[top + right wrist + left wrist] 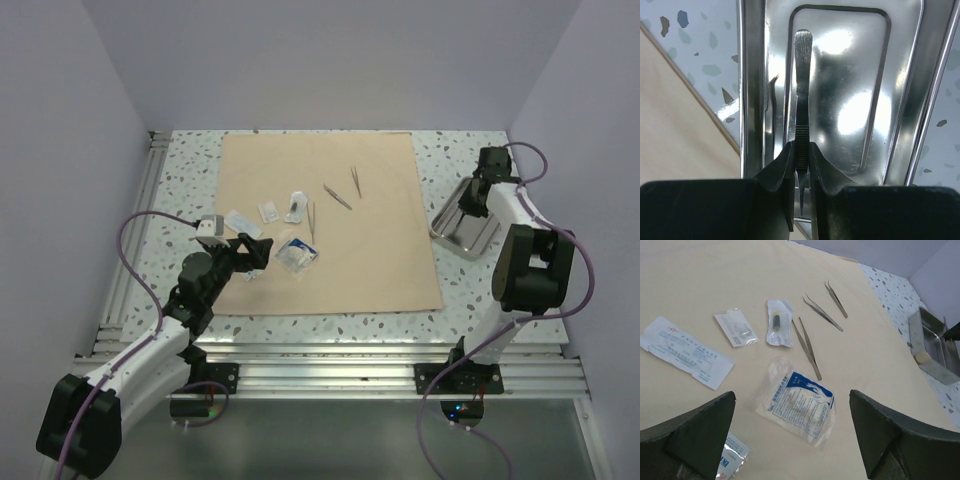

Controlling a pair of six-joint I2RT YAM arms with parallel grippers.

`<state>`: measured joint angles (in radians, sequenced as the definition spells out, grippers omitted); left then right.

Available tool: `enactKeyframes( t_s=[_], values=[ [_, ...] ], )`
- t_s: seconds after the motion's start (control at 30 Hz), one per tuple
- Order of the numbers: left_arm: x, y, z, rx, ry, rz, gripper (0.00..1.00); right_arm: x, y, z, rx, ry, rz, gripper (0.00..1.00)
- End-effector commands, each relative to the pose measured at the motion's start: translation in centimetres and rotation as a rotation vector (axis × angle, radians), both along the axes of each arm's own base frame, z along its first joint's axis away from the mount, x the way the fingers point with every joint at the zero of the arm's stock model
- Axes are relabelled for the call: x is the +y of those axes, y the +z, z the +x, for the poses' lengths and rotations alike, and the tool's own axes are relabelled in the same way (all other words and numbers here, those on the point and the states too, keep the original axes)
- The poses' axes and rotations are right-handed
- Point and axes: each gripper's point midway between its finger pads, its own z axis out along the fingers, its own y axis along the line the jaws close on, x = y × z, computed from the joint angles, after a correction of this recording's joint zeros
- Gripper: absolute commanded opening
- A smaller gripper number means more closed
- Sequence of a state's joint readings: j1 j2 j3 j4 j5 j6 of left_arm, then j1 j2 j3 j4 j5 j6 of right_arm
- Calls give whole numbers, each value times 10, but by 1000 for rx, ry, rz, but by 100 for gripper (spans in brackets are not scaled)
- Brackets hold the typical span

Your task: Prepare the surgical pack

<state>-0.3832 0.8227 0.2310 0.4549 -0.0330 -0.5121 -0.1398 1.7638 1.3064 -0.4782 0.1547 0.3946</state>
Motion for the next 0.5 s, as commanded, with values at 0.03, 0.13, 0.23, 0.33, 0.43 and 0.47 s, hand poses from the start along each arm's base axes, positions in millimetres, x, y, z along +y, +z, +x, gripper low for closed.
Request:
enactKeyframes(
  t_s=[0.03, 0.13, 0.23, 0.33, 0.43, 0.47],
  values=[
    [-4, 17, 3, -58, -12, -11, 100, -7, -19, 3, -1, -97, 15, 1],
    [-3, 16, 3, -56, -9, -8, 100, -15, -31, 3, 9, -125, 12, 6],
    [-3, 16, 3, -57, -9, -7, 100, -18, -37, 4, 32, -124, -2, 14],
    [-4, 16, 3, -56, -10, -8, 100, -20, -39, 3, 57, -113, -14, 22],
    [-4, 16, 3, -55, -13, -10, 100, -21, -32, 1, 46, -112, -25, 32],
    [-4, 15, 3, -52, -15, -9, 100, -22, -28, 2, 33, -110, -31, 36]
  ],
)
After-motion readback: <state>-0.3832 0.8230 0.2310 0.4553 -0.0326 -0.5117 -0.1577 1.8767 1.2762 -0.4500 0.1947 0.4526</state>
